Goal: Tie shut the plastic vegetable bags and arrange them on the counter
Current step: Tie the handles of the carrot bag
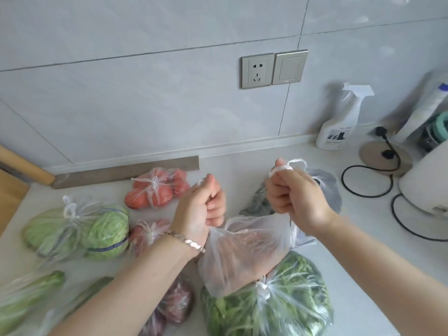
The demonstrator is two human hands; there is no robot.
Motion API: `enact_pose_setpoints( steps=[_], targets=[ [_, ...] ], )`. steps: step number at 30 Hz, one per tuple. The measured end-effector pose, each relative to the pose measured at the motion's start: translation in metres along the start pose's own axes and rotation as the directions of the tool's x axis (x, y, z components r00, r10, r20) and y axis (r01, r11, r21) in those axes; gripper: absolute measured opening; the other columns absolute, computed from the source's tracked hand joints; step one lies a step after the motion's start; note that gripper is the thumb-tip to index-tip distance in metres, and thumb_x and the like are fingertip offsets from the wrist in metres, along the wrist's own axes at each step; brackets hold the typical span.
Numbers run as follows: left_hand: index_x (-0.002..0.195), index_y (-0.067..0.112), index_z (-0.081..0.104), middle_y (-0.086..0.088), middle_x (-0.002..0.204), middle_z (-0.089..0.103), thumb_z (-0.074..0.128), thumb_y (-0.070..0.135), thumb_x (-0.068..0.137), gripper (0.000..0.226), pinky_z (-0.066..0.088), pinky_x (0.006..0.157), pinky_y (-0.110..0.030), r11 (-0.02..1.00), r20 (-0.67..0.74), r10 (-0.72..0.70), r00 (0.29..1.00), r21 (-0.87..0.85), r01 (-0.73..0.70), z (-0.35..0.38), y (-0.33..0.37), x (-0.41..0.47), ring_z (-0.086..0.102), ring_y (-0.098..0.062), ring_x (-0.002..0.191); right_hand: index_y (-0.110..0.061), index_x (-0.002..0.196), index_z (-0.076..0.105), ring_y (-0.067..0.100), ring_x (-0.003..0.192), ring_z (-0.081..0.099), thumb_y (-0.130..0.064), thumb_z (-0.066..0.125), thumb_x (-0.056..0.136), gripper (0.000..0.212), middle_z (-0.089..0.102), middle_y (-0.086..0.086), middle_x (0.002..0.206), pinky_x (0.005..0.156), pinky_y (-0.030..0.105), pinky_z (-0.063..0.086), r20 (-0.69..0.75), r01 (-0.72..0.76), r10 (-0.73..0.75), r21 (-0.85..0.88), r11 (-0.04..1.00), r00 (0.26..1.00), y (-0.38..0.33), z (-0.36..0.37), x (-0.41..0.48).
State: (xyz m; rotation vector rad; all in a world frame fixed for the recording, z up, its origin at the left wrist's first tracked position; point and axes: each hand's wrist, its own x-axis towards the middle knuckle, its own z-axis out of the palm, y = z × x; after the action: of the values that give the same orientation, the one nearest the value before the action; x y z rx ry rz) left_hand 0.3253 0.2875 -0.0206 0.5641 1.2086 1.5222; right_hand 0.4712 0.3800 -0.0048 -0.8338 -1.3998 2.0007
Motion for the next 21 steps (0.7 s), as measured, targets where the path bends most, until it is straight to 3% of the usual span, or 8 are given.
enact_pose_setpoints(
  steps=[5,7,9,11,13,15,17,21],
  targets=[
    [0.040,0.022,0.038,0.010,0.037,0.028,0.040,0.037,0.088,0.050,0.011,0.037,-0.009,1.000,0.060,-0.014,0.998,0.011,0.013,0.012,-0.004,-0.015,0.019,-0.001,0.029,-0.016,0.067,0.041,0.005,0.036,0.022,0.001,0.033,0.085,0.026,0.032,-0.005,0.056,0.035,0.012,0.015,-0.008,-0.109,0.109,-0.026,0.994,0.994,0.021,0.000,-0.017],
    [0.040,0.024,0.039,0.011,0.038,0.033,0.045,0.037,0.086,0.048,0.014,0.036,-0.014,0.998,0.107,0.030,0.994,0.052,-0.036,0.021,-0.004,-0.021,0.023,-0.003,0.032,-0.013,0.082,0.046,0.003,0.042,0.033,0.006,0.039,0.080,0.021,0.041,0.000,0.069,0.037,0.015,0.025,0.097,-0.094,0.118,-0.229,0.969,0.988,0.032,0.007,-0.023],
    [0.042,0.025,0.043,0.009,0.043,0.040,0.038,0.035,0.083,0.043,0.025,0.041,-0.017,0.978,0.169,0.125,0.978,0.143,-0.150,0.029,-0.005,-0.028,0.031,-0.006,0.038,-0.009,0.086,0.046,0.002,0.053,0.037,0.003,0.048,0.076,0.016,0.042,-0.002,0.075,0.048,0.016,0.029,0.288,0.085,0.073,-0.500,0.862,0.955,0.045,0.016,-0.028],
    [0.048,0.027,0.055,0.007,0.053,0.051,0.035,0.032,0.084,0.041,0.038,0.052,-0.019,0.944,0.236,0.186,0.954,0.228,-0.241,0.034,-0.004,-0.032,0.046,-0.010,0.049,-0.016,0.079,0.048,0.000,0.055,0.040,-0.011,0.057,0.082,0.011,0.036,-0.007,0.073,0.053,0.016,0.032,0.404,0.247,0.066,-0.672,0.698,0.912,0.058,0.026,-0.030],
    [0.069,0.027,0.062,0.005,0.075,0.061,0.036,0.032,0.085,0.031,0.045,0.066,-0.014,0.871,0.268,0.223,0.937,0.377,-0.315,0.030,-0.002,-0.032,0.058,-0.010,0.071,-0.028,0.073,0.053,0.000,0.076,0.052,-0.047,0.047,0.088,0.025,0.046,-0.003,0.087,0.071,0.017,0.042,0.399,0.305,0.011,-0.718,0.626,0.917,0.071,0.032,-0.031],
    [0.083,0.032,0.060,0.003,0.093,0.061,0.037,0.041,0.087,0.025,0.043,0.075,-0.008,0.736,0.301,0.251,0.920,0.558,-0.383,0.019,0.002,-0.029,0.058,-0.004,0.085,-0.033,0.086,0.062,0.010,0.103,0.054,-0.067,0.027,0.085,0.048,0.049,0.000,0.109,0.096,0.033,0.042,0.352,0.257,0.000,-0.684,0.682,0.936,0.078,0.034,-0.033],
    [0.083,0.040,0.061,0.006,0.100,0.064,0.037,0.049,0.084,0.026,0.042,0.088,-0.013,0.737,0.285,0.214,0.934,0.580,-0.346,0.004,0.005,-0.025,0.059,-0.001,0.094,-0.034,0.090,0.068,0.008,0.108,0.051,-0.058,0.029,0.089,0.046,0.049,0.001,0.110,0.105,0.033,0.036,0.327,0.199,0.012,-0.606,0.770,0.945,0.079,0.031,-0.036],
    [0.090,0.037,0.064,0.023,0.094,0.069,0.047,0.030,0.083,0.019,0.045,0.085,-0.015,0.752,0.188,0.143,0.972,0.618,-0.230,-0.020,-0.009,-0.029,0.060,0.007,0.097,-0.037,0.069,0.069,-0.008,0.093,0.050,-0.040,0.037,0.088,0.037,0.054,-0.009,0.098,0.095,0.014,0.034,0.250,0.100,0.024,-0.473,0.875,0.968,0.073,0.026,-0.043]
  ],
)
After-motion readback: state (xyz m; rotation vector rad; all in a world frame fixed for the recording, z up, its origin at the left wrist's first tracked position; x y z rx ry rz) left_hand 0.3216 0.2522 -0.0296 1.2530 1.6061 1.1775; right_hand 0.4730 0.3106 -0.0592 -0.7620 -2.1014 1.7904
